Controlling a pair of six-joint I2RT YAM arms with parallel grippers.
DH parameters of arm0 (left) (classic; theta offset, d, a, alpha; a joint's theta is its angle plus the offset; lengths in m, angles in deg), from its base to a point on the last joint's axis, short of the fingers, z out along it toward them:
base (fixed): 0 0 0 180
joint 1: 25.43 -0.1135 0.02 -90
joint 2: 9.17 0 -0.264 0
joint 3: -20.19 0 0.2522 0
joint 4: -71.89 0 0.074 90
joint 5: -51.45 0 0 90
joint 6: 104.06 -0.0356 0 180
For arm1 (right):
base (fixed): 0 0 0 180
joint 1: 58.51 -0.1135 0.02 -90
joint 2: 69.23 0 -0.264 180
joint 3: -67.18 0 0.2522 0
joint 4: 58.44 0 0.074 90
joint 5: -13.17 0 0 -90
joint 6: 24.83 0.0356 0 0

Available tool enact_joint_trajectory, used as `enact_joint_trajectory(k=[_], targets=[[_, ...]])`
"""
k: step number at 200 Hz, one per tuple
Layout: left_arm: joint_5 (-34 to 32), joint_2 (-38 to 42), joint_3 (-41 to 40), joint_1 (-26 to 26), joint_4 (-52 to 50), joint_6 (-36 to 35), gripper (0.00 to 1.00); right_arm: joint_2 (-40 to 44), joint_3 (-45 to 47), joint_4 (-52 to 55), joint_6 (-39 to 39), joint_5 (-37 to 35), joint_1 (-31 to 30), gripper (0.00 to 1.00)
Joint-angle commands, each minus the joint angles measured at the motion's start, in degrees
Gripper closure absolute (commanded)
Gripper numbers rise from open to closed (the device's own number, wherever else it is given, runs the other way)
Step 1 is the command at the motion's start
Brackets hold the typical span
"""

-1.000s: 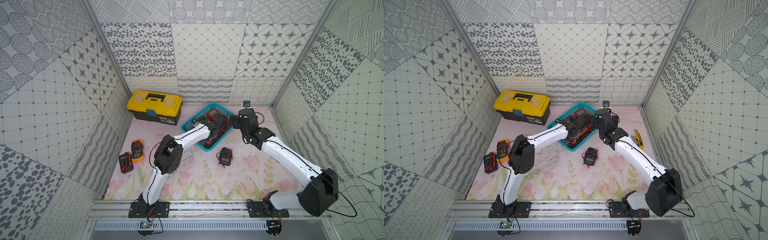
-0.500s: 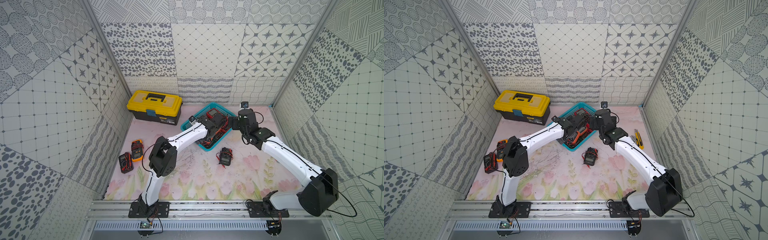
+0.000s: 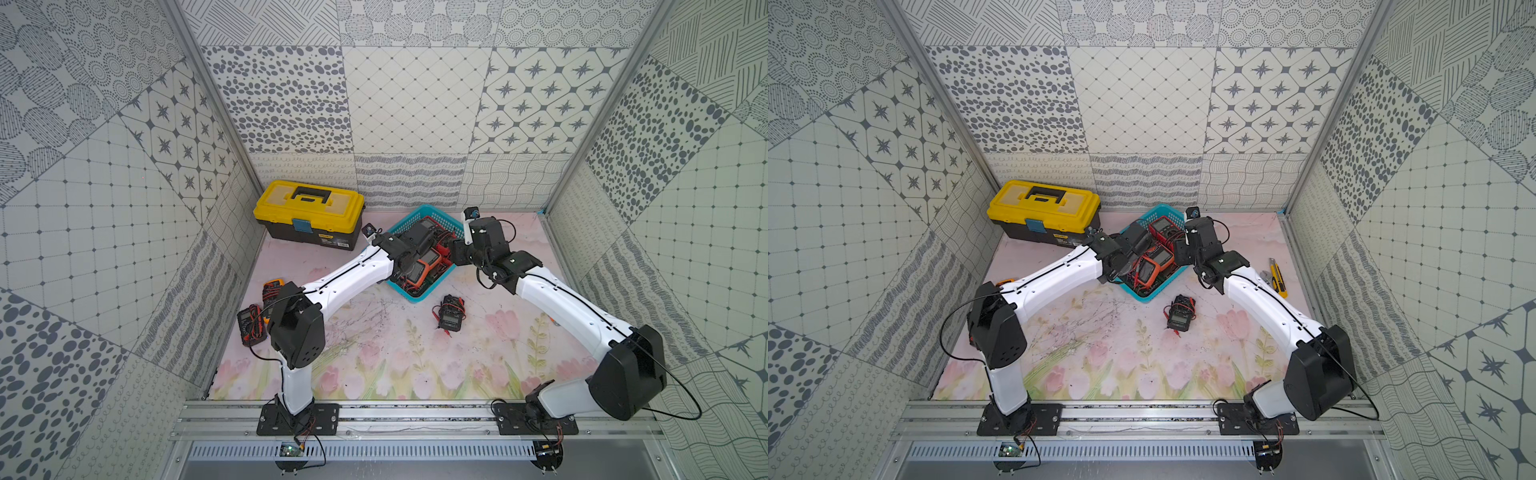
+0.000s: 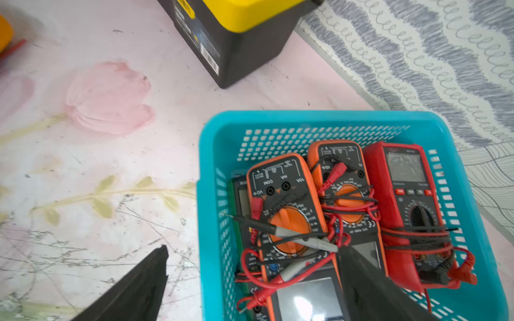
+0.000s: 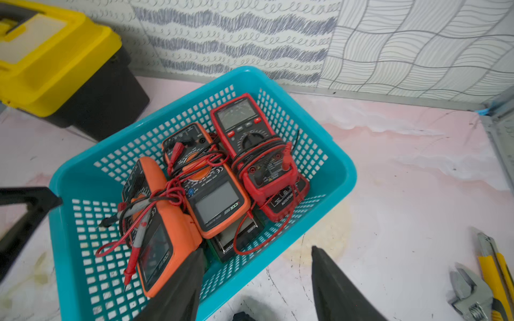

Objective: Put the multimeter into the basket
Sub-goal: Adjust the multimeter in the basket.

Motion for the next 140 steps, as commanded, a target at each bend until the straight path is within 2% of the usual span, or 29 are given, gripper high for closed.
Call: enact_joint_trajectory(k=[1,21,48,76,95,140], targets=[[-0.32,6.76,-8.56,-3.26,5.27,-5.16,0.01,-3.26,-3.36,1.89,-1.72,8.36,-1.87,0.43],[3.31,10.29,-14.98,-5.60,8.70,-7.44,0.01,-7.49,-7.56,5.83,-3.62,12.04,-3.37,0.44],[11.14,15.02,-24.12,-7.82,17.74,-16.32,0.01,-12.98,-12.62,10.21,-5.57,13.80,-3.50,0.44],[20.55,21.43,-35.72,-8.38,34.20,-27.19,0.01,-18.37,-18.21,14.35,-6.37,15.39,-2.92,0.44],[26.16,24.87,-42.24,-9.39,42.18,-27.94,0.01,-21.02,-19.84,15.57,-5.70,17.84,-2.35,0.47],[29.45,22.82,-41.01,-9.71,39.11,-28.27,0.01,-24.07,-19.89,16.46,-4.35,23.18,-2.23,0.59]])
